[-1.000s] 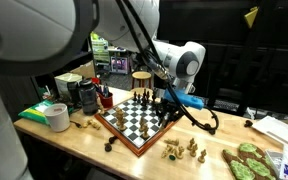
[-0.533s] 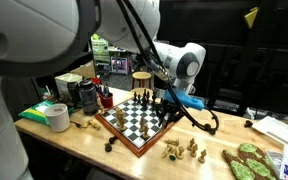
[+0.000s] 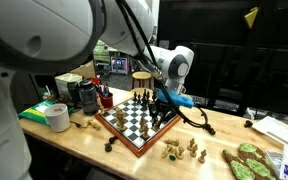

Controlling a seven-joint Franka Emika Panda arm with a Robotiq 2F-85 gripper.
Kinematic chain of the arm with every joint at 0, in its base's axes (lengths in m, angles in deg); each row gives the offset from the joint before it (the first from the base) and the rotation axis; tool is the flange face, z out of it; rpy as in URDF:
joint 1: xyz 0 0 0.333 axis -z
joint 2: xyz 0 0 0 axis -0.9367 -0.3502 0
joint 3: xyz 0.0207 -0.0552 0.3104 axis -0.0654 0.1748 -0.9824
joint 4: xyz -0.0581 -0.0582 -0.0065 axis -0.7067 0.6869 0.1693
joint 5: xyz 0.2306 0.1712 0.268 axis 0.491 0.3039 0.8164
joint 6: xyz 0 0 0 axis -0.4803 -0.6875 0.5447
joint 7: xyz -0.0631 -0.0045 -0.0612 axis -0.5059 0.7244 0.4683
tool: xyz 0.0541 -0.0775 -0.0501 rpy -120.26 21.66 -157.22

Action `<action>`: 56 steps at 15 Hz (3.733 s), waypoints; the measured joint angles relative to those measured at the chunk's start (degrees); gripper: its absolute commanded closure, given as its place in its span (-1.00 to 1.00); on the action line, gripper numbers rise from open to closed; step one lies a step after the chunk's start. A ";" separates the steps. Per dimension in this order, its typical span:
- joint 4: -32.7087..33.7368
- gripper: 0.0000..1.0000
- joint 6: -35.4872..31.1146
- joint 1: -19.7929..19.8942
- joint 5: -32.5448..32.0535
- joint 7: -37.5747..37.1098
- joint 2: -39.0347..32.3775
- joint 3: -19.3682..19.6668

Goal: Pick up the beige chess piece from the table and put it on the chess board

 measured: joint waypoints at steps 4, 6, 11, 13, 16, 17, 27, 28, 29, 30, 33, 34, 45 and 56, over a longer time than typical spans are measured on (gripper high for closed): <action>0.12 0.88 1.94 -1.96 -2.09 -2.29 0.02 -1.53; 0.18 0.88 3.28 -2.70 -2.61 -2.72 0.05 -2.17; 0.16 0.88 5.54 -4.12 -3.39 -3.74 0.40 -3.37; 0.16 0.88 5.39 -4.54 -5.04 -4.68 0.75 -3.70; 0.25 0.88 4.96 -4.95 -8.86 -5.86 1.46 -3.79; 0.28 0.88 4.78 -5.01 -9.87 -6.15 1.69 -3.79; 0.34 0.88 2.05 -5.12 -11.57 -6.48 1.94 -3.84; 0.12 0.88 1.73 -5.12 -11.57 -6.39 1.94 -3.84; -0.07 0.88 1.44 -5.14 -11.57 -6.25 1.94 -3.87; -0.24 0.88 1.27 -5.18 -11.57 -6.10 1.94 -3.97; -0.66 0.88 1.23 -5.68 -11.57 -6.05 2.15 -4.55; -0.75 0.88 1.23 -5.99 -11.57 -6.05 2.34 -4.89; -0.62 0.88 1.68 -10.42 -16.19 -7.43 5.27 -8.44; 2.78 0.88 1.29 -12.25 -16.49 -4.53 3.32 -9.97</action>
